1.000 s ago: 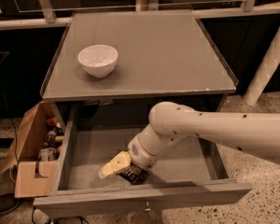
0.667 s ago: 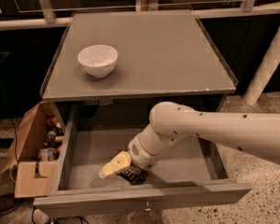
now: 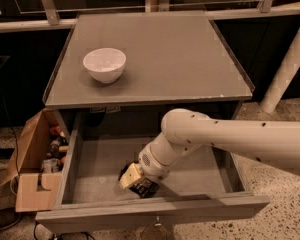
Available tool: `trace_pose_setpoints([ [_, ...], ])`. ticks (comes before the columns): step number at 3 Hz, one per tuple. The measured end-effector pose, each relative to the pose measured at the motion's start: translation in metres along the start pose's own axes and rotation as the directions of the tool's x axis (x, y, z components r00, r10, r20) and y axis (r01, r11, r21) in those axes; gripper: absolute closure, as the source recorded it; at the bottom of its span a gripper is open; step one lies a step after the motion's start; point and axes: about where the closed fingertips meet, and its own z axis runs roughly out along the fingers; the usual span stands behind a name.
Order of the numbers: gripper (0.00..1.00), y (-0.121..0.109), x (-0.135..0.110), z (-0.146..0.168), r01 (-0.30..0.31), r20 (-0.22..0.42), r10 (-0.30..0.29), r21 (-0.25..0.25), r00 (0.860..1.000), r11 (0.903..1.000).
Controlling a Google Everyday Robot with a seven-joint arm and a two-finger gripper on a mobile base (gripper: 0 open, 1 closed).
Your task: Pick rxbar chocolate from top drawer and place on counter
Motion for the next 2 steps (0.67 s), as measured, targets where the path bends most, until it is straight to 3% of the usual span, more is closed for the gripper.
trace_pose_setpoints([
  [2,0.88,0.0,0.0,0.0,0.0,0.0,0.0,0.0,1.0,1.0],
])
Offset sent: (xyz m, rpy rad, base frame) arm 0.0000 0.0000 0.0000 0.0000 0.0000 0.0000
